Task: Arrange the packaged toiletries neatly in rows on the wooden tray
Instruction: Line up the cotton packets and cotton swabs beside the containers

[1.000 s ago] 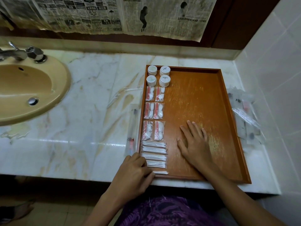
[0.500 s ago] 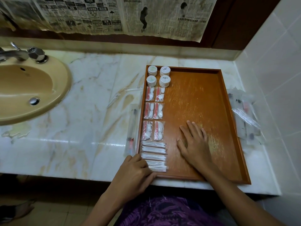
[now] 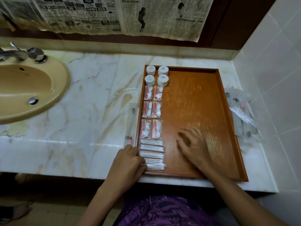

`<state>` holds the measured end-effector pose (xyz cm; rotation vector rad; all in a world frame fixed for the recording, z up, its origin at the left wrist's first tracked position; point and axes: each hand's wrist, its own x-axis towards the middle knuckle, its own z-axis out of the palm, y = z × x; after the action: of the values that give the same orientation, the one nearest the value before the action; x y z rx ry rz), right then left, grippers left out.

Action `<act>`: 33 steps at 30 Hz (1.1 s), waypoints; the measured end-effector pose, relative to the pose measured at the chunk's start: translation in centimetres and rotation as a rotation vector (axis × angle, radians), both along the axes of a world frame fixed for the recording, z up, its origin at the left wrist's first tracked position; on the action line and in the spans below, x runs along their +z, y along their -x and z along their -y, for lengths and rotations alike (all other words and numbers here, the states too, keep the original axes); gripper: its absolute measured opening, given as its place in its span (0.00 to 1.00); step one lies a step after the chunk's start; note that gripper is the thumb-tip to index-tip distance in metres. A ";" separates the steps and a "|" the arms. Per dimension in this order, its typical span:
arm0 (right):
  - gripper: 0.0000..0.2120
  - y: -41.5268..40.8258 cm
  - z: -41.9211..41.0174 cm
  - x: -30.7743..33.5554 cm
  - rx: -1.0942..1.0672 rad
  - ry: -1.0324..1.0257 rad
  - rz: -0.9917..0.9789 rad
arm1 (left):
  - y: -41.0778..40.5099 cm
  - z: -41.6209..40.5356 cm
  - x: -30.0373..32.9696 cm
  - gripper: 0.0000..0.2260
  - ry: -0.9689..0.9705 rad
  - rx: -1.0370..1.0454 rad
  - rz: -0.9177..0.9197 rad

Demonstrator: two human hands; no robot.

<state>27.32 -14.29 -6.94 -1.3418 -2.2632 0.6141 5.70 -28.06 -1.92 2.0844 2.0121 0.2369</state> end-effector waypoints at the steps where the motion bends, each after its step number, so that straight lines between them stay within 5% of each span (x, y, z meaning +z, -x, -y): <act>1: 0.11 -0.1 0.5 0.5 0.050 0.026 -0.052 | 0.0 0.0 0.1 0.05 0.013 -0.008 -0.013; 5: 0.06 0.0 3.3 1.7 0.279 0.145 -0.173 | 0.0 0.0 0.2 0.07 0.046 0.001 -0.052; 16: 0.03 0.2 6.1 1.7 0.223 0.329 -0.225 | 0.4 0.6 0.2 0.09 0.042 0.023 -0.034; 24: 0.27 2.0 5.4 4.2 -0.119 0.922 -0.571 | -0.2 0.6 0.9 0.12 -0.077 -0.007 0.096; 29: 0.10 2.5 4.4 5.1 -0.085 1.121 -0.667 | -0.6 0.6 0.6 0.15 -0.087 -0.029 0.115; 33: 0.11 2.6 4.2 5.7 -0.035 1.187 -0.771 | -0.3 0.4 0.0 0.07 -0.121 0.018 0.194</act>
<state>24.73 -18.53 -1.29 -1.1824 -1.1640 2.1938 6.00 -28.46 -1.95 2.0245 1.9458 0.5542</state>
